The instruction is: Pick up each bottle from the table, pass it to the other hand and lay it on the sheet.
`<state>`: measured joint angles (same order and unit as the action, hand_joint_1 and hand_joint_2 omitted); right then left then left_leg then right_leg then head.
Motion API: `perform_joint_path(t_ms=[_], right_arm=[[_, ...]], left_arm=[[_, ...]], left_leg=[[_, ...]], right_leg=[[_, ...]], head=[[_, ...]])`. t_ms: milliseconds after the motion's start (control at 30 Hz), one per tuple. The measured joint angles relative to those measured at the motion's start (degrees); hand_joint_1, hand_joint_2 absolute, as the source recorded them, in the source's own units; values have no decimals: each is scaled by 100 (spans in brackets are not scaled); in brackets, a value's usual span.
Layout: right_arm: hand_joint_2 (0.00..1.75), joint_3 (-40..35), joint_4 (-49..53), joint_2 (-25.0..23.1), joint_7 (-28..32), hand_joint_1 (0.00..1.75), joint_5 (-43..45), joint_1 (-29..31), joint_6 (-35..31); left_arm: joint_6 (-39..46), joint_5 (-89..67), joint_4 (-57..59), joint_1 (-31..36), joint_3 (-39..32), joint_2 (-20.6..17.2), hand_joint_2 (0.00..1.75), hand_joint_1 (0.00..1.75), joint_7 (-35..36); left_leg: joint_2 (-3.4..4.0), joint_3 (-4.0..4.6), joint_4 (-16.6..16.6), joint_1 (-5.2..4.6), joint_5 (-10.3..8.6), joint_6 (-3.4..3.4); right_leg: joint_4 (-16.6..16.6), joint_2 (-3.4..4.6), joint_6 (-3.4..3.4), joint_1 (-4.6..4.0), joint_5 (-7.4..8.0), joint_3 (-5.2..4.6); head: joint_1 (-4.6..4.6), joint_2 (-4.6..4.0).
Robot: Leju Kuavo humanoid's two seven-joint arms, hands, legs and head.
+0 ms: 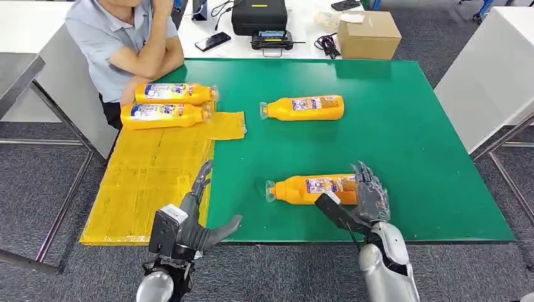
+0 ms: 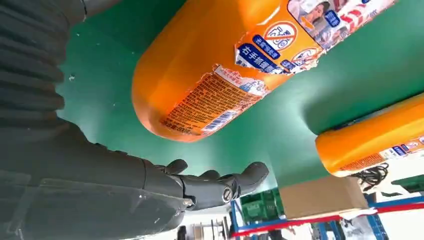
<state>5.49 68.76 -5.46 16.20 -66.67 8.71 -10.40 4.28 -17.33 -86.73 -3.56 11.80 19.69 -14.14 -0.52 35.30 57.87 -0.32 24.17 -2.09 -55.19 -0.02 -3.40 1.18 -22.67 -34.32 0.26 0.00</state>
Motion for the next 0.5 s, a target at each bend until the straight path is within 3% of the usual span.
perform_joint_path(t_ms=[500], right_arm=[[175,-306,-221,-72,-35,0,-197,109,-22]], left_arm=[[-2,2,166,126,122,-20,175,0,-9]], left_leg=[[0,1,0,0,0,0]], right_leg=[[0,0,0,0,0,0]], head=[[0,0]])
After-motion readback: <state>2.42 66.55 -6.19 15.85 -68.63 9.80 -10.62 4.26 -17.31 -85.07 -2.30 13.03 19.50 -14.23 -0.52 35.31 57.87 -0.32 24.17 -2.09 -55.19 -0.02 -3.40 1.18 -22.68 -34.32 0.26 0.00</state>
